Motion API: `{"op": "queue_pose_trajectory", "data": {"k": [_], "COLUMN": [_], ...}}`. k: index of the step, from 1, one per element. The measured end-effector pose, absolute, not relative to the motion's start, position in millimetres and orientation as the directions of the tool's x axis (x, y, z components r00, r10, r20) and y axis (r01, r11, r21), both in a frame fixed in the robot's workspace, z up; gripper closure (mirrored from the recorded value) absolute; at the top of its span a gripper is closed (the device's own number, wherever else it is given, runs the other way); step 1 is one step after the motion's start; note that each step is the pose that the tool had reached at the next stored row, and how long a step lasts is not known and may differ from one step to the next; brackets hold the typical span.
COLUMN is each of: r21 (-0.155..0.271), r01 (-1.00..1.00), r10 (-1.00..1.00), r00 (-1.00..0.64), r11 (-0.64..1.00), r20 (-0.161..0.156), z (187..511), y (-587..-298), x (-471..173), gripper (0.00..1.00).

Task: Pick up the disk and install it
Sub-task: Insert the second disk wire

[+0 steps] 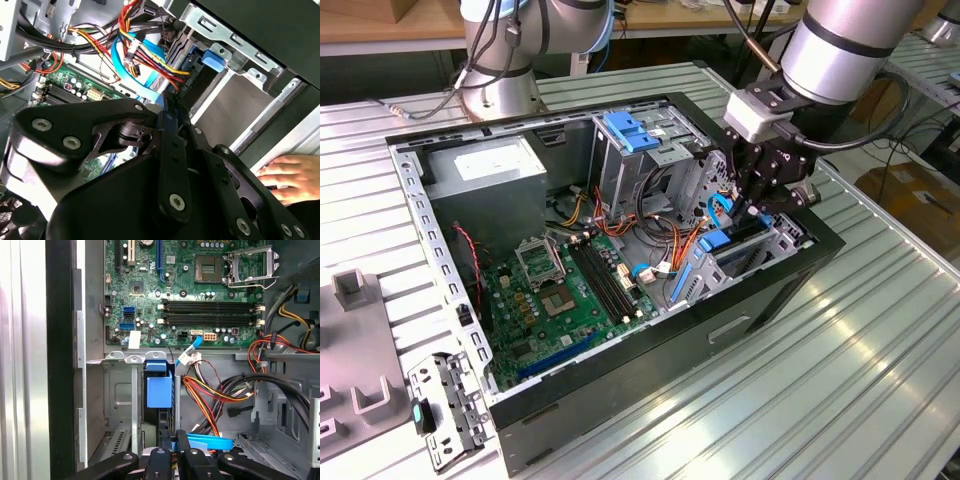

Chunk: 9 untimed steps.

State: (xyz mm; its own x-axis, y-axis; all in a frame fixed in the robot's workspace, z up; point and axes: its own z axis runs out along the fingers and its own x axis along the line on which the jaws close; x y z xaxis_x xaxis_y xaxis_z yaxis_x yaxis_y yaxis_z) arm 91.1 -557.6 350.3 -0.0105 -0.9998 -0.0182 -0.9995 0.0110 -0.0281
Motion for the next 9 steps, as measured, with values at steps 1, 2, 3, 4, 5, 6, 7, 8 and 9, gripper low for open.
{"op": "queue_pose_trajectory", "data": {"k": [1, 2, 3, 4, 5, 6, 7, 8, 9], "r21": [-0.028, -0.028, -0.028, -0.028, -0.028, -0.028, -0.028, -0.028, -0.028], "r01": [-1.0, -1.0, -1.0, -1.0, -1.0, -1.0, -1.0, -1.0, -1.0], "r10": [-1.0, -1.0, -1.0, -1.0, -1.0, -1.0, -1.0, -1.0, -1.0], "r00": [-0.01, -0.01, -0.01, -0.01, -0.01, -0.01, -0.01, -0.01, -0.01], "r11": [0.011, 0.011, 0.011, 0.011, 0.011, 0.011, 0.011, 0.011, 0.011], "r20": [-0.018, -0.018, -0.019, -0.019, -0.019, -0.02, -0.021, -0.021, -0.022], "z": [350.3, 350.3, 350.1, 350.1, 349.9, 349.4, 349.0, 348.7, 348.4], "y": [-558.0, -558.4, -558.8, -559.4, -559.9, -560.2, -560.4, -560.6, -560.7], "x": [91.2, 91.3, 91.2, 91.3, 91.3, 91.3, 91.3, 91.4, 91.4], "gripper": [0.84, 0.84, 0.84, 0.84, 0.84, 0.84, 0.84, 0.84, 0.84]}}
